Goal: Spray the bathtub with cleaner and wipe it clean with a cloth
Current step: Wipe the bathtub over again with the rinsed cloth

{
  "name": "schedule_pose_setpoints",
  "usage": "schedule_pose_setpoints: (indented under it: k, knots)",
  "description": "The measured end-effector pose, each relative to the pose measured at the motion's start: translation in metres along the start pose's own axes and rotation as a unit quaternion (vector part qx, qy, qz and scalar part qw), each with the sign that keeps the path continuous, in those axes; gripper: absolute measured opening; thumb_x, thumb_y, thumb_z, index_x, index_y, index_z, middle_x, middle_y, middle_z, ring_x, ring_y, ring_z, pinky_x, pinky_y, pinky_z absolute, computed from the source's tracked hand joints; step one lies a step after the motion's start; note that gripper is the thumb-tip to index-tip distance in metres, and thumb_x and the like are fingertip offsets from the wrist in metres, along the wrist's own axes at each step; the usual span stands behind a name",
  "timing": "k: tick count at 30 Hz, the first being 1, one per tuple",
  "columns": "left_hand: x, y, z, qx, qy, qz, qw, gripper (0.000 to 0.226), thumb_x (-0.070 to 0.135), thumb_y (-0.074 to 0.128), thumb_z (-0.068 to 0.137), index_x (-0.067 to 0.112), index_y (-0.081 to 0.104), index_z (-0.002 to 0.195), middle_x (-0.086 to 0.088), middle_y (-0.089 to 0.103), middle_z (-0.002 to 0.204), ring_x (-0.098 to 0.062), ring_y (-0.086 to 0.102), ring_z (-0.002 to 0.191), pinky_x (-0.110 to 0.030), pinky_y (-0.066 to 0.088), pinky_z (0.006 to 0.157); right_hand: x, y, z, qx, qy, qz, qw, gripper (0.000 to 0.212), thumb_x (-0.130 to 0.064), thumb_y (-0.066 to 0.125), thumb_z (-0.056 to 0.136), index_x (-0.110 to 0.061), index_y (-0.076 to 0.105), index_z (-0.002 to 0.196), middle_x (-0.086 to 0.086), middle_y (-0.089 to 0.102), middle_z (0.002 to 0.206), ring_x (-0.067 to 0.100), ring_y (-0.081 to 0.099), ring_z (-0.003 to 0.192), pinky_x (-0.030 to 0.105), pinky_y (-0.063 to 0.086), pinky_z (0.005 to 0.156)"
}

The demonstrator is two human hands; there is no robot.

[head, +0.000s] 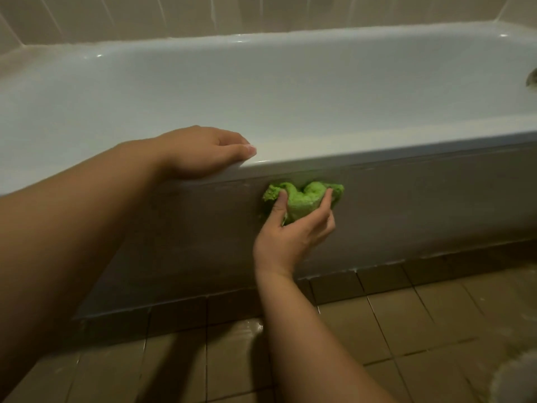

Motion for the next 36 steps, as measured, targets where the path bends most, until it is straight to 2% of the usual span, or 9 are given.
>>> schedule_pose_setpoints:
  k: [5,10,14,18,21,26,29,32,36]
  knots:
    - [0.007,0.002,0.003,0.003,0.008,-0.008,1.000,0.072,0.079,0.032,0.081,0.043,0.058,0.138,0.013,0.055,0.148,-0.015,0.048,0.136,-0.035,0.033,0.112,-0.002,0.010,-0.015,-0.042,-0.048,-0.002,0.998,0.082,-0.061,0.058,0.094,-0.030,0.021,0.161,0.005,0.027,0.149,0.033,0.039,0.137,0.048,0.041,0.114]
    - [0.010,0.002,0.005,-0.001,0.011,-0.010,1.000,0.072,0.079,0.032,0.081,0.043,0.059,0.137,0.015,0.056,0.146,-0.014,0.048,0.136,-0.036,0.034,0.113,0.027,-0.007,0.021,0.030,0.002,-0.001,1.000,0.078,-0.047,0.061,0.097,-0.019,0.026,0.161,0.015,0.030,0.154,0.032,0.039,0.140,0.004,0.028,0.109]
    - [0.017,0.004,0.009,0.000,0.016,-0.010,1.000,0.073,0.079,0.032,0.081,0.041,0.059,0.137,0.013,0.056,0.147,-0.014,0.048,0.136,-0.039,0.035,0.115,0.026,0.011,-0.032,-0.061,0.043,-0.017,0.997,0.082,-0.064,0.053,0.094,-0.035,0.013,0.160,-0.005,0.021,0.155,0.029,0.038,0.140,0.050,0.045,0.111]
    - [0.016,0.005,0.011,0.003,0.021,-0.005,1.000,0.070,0.080,0.032,0.081,0.044,0.061,0.134,0.015,0.057,0.145,-0.014,0.049,0.135,-0.038,0.036,0.113,0.022,-0.002,0.009,0.015,-0.020,-0.012,1.000,0.081,-0.057,0.059,0.095,-0.022,0.026,0.161,0.008,0.031,0.151,0.031,0.040,0.138,0.041,0.039,0.115]
    - [0.016,0.005,0.011,0.015,0.023,-0.005,1.000,0.066,0.080,0.032,0.083,0.046,0.061,0.131,0.016,0.058,0.142,-0.014,0.051,0.131,-0.037,0.038,0.107,0.043,-0.011,0.021,0.029,0.045,-0.026,0.998,0.073,-0.038,0.061,0.100,-0.014,0.027,0.160,0.018,0.032,0.153,0.033,0.041,0.136,0.006,0.026,0.104]
    - [0.016,0.007,0.009,0.038,0.036,-0.013,0.999,0.051,0.079,0.037,0.088,0.053,0.061,0.125,0.018,0.063,0.127,-0.010,0.055,0.115,-0.036,0.041,0.094,0.041,0.005,-0.035,-0.093,0.146,-0.023,0.985,0.080,-0.043,0.055,0.100,-0.017,0.013,0.163,0.003,0.019,0.159,0.025,0.041,0.135,0.024,0.040,0.099]
    - [0.016,0.007,0.007,0.050,0.035,-0.021,0.998,0.054,0.082,0.037,0.083,0.056,0.060,0.124,0.021,0.061,0.117,-0.007,0.054,0.110,-0.035,0.041,0.091,0.039,0.000,-0.016,-0.045,0.095,-0.018,0.994,0.078,-0.045,0.057,0.099,-0.020,0.019,0.162,0.003,0.022,0.159,0.023,0.040,0.136,0.029,0.041,0.101]
    - [0.018,0.007,0.007,0.058,0.035,-0.024,0.997,0.055,0.081,0.038,0.081,0.056,0.061,0.124,0.019,0.061,0.112,-0.008,0.055,0.106,-0.033,0.039,0.088,0.069,-0.012,0.009,-0.005,0.146,-0.028,0.989,0.073,-0.040,0.054,0.102,-0.020,0.018,0.162,0.010,0.023,0.162,0.029,0.039,0.141,0.028,0.039,0.100]
    - [0.020,0.008,0.007,0.069,0.039,-0.022,0.997,0.057,0.083,0.039,0.080,0.055,0.063,0.123,0.015,0.064,0.112,-0.011,0.057,0.105,-0.033,0.040,0.086,0.085,-0.007,-0.023,-0.081,0.213,-0.060,0.972,0.080,-0.044,0.051,0.102,-0.016,0.009,0.164,0.010,0.022,0.162,0.033,0.042,0.140,0.039,0.048,0.104]
Point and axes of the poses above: each hand's wrist, its own z-axis towards the middle knuckle, its own y-axis out of the palm, x = y × z, the point moved 1 cm from there along z, towards the middle knuckle
